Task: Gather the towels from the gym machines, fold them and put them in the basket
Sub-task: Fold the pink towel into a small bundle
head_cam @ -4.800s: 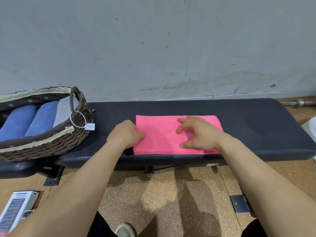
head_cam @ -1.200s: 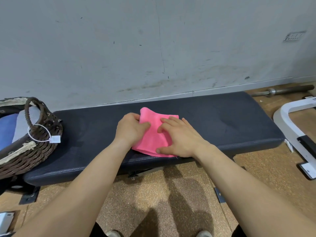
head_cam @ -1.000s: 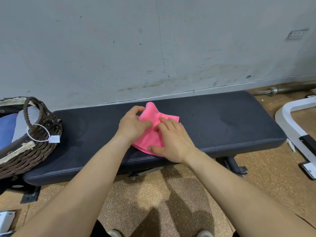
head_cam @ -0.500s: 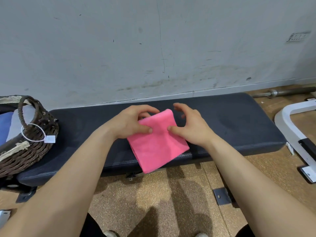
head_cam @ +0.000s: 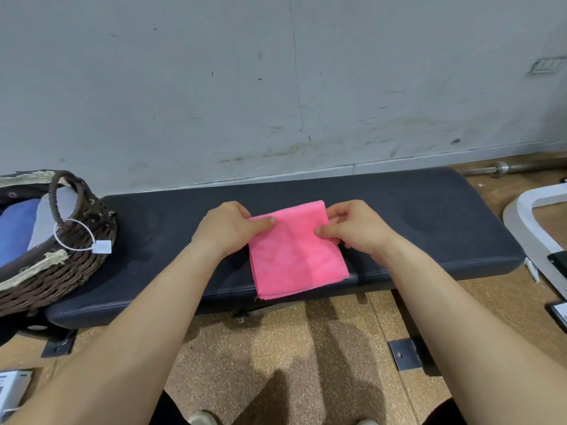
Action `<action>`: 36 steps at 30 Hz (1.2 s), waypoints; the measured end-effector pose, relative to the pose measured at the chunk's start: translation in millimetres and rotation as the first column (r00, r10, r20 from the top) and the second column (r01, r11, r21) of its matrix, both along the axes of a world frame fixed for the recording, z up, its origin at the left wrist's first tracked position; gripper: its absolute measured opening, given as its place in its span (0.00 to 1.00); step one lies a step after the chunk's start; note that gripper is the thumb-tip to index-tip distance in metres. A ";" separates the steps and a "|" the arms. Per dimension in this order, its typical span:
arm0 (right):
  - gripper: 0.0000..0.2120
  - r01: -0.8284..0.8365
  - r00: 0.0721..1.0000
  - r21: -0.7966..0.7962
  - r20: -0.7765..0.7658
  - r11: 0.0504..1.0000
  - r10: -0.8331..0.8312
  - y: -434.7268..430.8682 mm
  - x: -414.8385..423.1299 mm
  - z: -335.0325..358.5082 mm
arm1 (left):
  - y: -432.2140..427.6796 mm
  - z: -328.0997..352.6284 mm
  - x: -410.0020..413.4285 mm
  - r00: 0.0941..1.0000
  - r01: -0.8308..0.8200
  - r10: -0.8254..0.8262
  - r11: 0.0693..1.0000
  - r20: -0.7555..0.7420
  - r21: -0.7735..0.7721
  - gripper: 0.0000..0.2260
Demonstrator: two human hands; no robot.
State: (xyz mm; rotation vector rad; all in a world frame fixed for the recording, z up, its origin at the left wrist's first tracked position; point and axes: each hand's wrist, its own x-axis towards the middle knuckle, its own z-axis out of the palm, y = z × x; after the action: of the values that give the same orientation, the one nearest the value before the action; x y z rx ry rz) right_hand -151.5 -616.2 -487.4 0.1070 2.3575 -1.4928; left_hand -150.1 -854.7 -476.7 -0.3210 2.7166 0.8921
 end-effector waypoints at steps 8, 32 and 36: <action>0.08 0.036 0.994 -0.144 0.110 0.989 -0.021 5.9 -4.3 4.2 | 5.2 -3.3 16.0 0.988 -0.148 0.107 0.874 0.114 0.464 0.02; 0.11 -0.042 0.994 -0.233 0.091 0.972 0.064 23.4 0.5 1.5 | -14.0 -8.6 3.2 0.992 0.123 -0.104 0.889 -0.068 0.441 0.19; 0.09 -0.033 0.997 -0.199 0.061 0.980 0.046 22.1 6.2 1.0 | -17.3 -13.3 3.8 0.975 0.213 -0.185 0.939 -0.124 0.271 0.20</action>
State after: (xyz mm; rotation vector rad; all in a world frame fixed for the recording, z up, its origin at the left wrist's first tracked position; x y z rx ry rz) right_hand -145.2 -594.1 -486.4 0.0579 2.1351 -1.6682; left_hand -146.4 -872.0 -490.0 0.0567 2.5960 1.2428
